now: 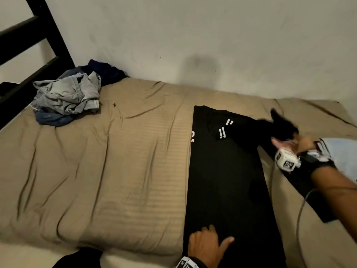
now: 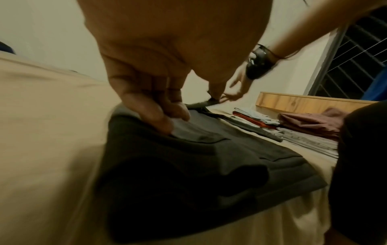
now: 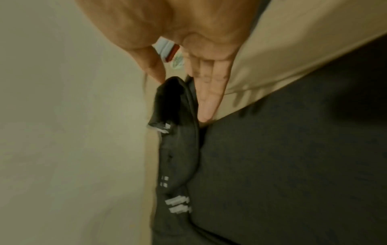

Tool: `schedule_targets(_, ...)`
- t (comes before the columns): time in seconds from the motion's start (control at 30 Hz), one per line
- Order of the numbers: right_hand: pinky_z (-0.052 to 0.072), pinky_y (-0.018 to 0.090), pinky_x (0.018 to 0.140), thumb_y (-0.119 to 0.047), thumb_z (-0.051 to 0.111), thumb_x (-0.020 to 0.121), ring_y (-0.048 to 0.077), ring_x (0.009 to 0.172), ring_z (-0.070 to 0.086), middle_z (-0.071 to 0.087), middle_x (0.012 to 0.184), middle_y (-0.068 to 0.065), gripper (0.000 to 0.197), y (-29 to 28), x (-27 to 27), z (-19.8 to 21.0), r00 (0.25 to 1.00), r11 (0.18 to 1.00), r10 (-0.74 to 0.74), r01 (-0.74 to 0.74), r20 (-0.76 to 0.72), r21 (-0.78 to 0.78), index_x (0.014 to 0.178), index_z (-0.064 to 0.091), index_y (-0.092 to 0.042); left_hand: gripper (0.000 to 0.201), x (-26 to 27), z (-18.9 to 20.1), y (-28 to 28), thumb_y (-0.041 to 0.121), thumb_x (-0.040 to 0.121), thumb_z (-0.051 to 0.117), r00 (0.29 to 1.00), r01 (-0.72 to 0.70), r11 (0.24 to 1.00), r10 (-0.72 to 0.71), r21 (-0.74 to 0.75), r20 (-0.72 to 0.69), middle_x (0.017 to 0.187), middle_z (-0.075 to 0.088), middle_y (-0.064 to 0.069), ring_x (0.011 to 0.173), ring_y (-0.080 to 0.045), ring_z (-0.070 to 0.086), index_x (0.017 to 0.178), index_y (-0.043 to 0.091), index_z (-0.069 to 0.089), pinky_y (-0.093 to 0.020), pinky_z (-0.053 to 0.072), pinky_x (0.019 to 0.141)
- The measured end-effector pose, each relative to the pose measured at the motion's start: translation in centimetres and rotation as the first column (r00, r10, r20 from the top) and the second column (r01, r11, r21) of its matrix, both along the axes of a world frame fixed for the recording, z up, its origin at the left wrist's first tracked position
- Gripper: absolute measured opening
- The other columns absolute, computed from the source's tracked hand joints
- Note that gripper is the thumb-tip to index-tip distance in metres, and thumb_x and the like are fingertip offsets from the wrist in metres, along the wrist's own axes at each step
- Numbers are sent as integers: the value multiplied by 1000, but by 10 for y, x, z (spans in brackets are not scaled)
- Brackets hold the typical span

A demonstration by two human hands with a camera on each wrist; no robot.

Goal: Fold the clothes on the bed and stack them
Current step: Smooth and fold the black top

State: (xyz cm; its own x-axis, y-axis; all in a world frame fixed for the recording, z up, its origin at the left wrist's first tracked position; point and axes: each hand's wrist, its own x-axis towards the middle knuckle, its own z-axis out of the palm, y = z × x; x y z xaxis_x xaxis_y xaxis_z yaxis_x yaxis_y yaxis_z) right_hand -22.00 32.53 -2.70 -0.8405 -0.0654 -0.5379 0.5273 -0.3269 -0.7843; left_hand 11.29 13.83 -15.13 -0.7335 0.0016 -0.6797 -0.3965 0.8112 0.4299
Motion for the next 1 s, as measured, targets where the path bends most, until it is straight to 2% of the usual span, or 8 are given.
schedule_targets(0.1, 55, 45, 74, -12, 92, 40, 40, 62, 71, 70, 66, 25, 84, 38, 77, -88, 953, 991, -38, -2, 301, 132, 114, 57, 9, 77, 21, -11, -17, 79, 94, 25, 980, -169, 970, 146, -176, -134, 132, 57, -10, 119, -26, 58, 135, 18, 47, -38, 44, 87)
schedule_targets(0.27, 56, 30, 54, -3, 44, 101, 26, 58, 71, 74, 69, 15, 17, 12, 239, -163, 923, 890, 147, -281, 356, 360, 103, 60, 0, 51, 53, -34, -44, 71, 88, 57, 884, -460, 869, 428, -185, -186, 110, 61, 2, 102, -19, 64, 107, 25, 50, -31, 50, 83)
schedule_targets(0.43, 51, 29, 56, -22, 75, 90, 17, 61, 64, 69, 72, 5, 13, -36, 306, -184, 889, 677, 418, -441, 186, 589, 85, 66, -14, 45, 77, -57, -43, 49, 69, 90, 679, -690, 701, 713, 178, -174, 57, 60, 8, 60, -13, 58, 59, 22, 55, -29, 48, 61)
schedule_targets(0.53, 46, 30, 66, -29, 84, 79, 18, 70, 64, 64, 65, -5, 30, -50, 308, -179, 827, 402, 506, -478, 245, 781, 74, 55, -27, 41, 83, -53, -45, 25, 65, 96, 516, -758, 470, 856, 452, -25, 46, 48, 7, 46, -11, 42, 56, 16, 57, -24, 38, 49)
schedule_targets(0.67, 48, 36, 56, -11, 78, 84, 19, 48, 56, 52, 51, -2, 39, -52, 307, -168, 813, 388, 520, -498, 262, 775, 63, 47, -18, 41, 86, -42, -44, 3, 67, 92, 385, -821, 202, 887, 535, 256, 54, 53, -9, 44, -18, 53, 64, 8, 52, -27, 48, 41)
schedule_targets(0.83, 52, 33, 81, -46, 63, 92, 22, 100, 67, 67, 102, -1, 23, -52, 322, -155, 695, -74, 587, -465, 416, 882, 97, 53, -26, 44, 92, -32, -41, 19, 68, 95, 566, -809, 514, 812, 285, 142, 71, 69, -13, 56, -27, 71, 81, 7, 55, -39, 60, 55)
schedule_targets(0.9, 51, 33, 84, -45, 63, 92, 22, 107, 65, 65, 110, -2, 26, -56, 320, -153, 691, -105, 625, -386, 362, 917, 105, 52, -26, 53, 87, -27, -45, 49, 68, 90, 802, -596, 803, 593, -28, -64, 88, 72, -1, 80, -21, 73, 94, 18, 56, -32, 57, 71)
schedule_targets(1.0, 53, 33, 84, -33, 71, 87, 20, 108, 61, 58, 116, -1, 32, -66, 319, -155, 657, -119, 728, -159, 195, 980, 114, 56, -24, 67, 71, -20, -40, 59, 81, 74, 920, -324, 918, 251, -228, -300, 123, 61, 0, 115, -21, 61, 129, 23, 45, -32, 50, 89)
